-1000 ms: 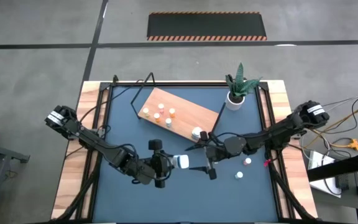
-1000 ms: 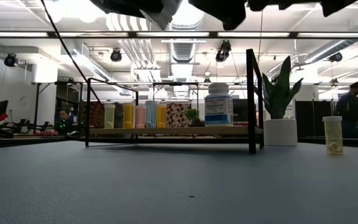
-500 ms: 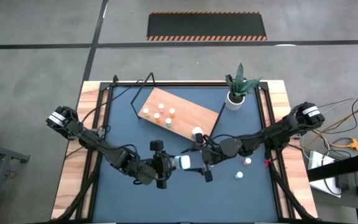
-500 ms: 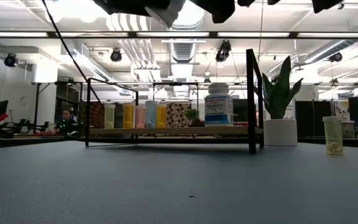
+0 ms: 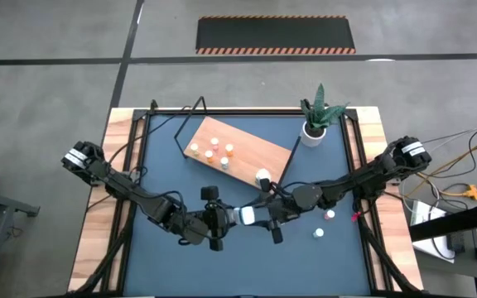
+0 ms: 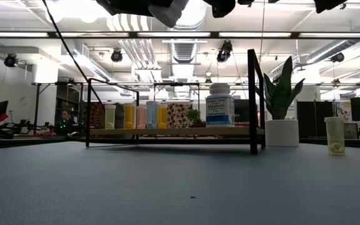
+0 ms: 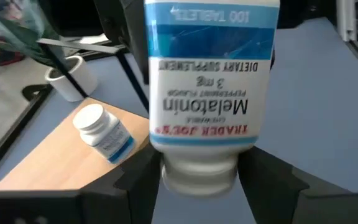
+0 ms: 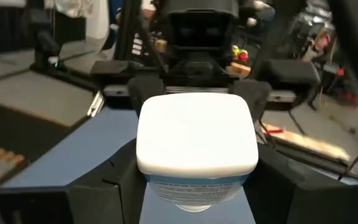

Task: Pick and place medicine bottles onto shelf by color
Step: Put the white pill bottle on the shelf

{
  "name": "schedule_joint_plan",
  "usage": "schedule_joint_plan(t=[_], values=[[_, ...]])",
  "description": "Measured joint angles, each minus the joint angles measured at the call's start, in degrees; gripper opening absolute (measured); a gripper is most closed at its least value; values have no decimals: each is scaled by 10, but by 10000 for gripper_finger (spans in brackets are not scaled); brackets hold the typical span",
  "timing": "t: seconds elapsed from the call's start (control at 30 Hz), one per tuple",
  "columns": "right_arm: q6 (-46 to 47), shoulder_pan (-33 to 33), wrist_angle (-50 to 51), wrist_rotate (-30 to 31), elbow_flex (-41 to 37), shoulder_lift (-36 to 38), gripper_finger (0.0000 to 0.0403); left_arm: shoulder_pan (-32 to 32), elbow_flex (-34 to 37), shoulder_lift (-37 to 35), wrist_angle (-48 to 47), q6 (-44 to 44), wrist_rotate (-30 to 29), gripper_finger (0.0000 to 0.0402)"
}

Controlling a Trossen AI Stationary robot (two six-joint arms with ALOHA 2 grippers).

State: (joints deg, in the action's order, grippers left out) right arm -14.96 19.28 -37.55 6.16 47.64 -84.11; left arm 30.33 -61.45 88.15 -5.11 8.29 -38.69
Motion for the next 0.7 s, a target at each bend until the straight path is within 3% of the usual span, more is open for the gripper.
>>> schedule_joint_plan(t=[0.23, 0.33, 0.47, 0.57, 0.7], values=[[-100, 35, 72, -1, -1, 38, 215, 3, 1, -24, -37, -15, 28, 243], [-163, 63, 83, 21, -12, 58, 210, 5, 14, -31, -5, -28, 47, 250], [-264, 104, 30, 72, -36, 87, 205, 5, 64, -29, 120, -61, 72, 250], [-333, 123, -46, 74, -63, 102, 205, 2, 109, -29, 268, -108, 87, 250], [-428, 130, -109, 74, -77, 107, 206, -1, 165, -29, 487, -165, 149, 250]])
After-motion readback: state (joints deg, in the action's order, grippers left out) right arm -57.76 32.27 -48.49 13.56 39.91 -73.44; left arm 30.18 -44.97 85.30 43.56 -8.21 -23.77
